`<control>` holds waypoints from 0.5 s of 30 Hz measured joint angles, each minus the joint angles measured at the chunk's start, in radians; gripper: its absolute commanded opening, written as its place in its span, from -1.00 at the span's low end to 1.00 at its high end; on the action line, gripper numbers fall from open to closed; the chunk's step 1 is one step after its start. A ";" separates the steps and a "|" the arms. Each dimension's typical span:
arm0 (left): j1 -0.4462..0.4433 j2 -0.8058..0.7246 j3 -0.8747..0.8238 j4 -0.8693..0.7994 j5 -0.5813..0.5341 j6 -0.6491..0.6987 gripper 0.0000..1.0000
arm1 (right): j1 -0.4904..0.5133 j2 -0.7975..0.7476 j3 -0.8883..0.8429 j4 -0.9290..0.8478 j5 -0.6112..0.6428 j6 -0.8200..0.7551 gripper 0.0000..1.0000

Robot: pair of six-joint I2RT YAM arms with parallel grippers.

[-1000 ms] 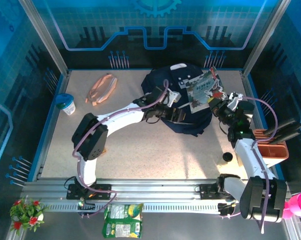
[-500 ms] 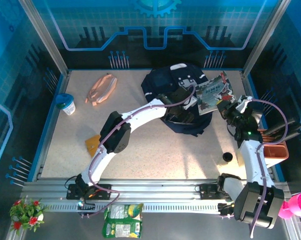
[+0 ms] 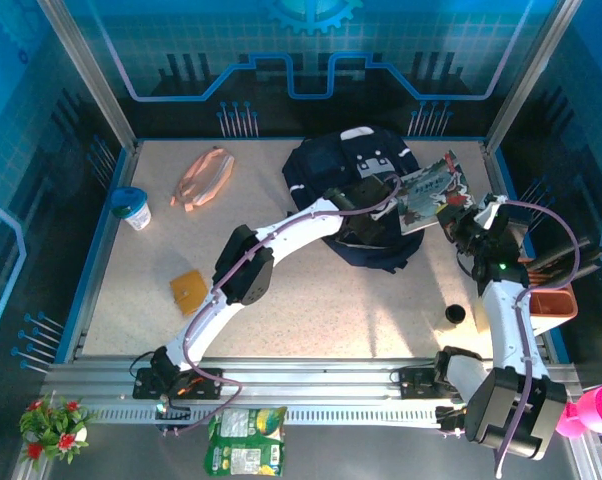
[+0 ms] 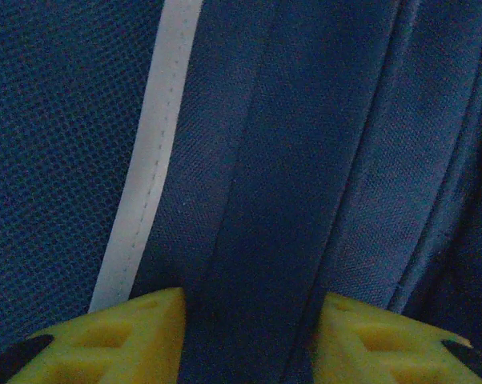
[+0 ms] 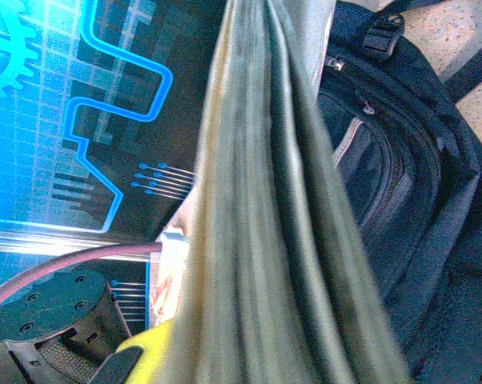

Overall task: Pack the student bag
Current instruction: Open the student bag at the top-center of the table.

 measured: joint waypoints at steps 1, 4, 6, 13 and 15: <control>-0.002 0.000 0.004 -0.001 -0.004 0.000 -0.50 | 0.000 -0.002 0.003 -0.009 0.003 -0.003 -1.00; -0.009 0.000 0.011 -0.002 -0.017 -0.004 -0.76 | -0.004 -0.015 0.018 -0.040 0.011 -0.017 -1.00; -0.010 0.000 0.011 -0.001 -0.023 -0.005 -0.92 | -0.005 -0.026 0.032 -0.066 0.023 -0.027 -1.00; -0.001 -0.013 0.006 0.002 -0.012 -0.022 -1.00 | -0.010 -0.084 0.095 -0.181 0.093 -0.088 -0.99; 0.008 -0.033 -0.010 0.011 0.003 -0.038 -1.00 | -0.011 -0.100 0.116 -0.221 0.125 -0.107 -0.99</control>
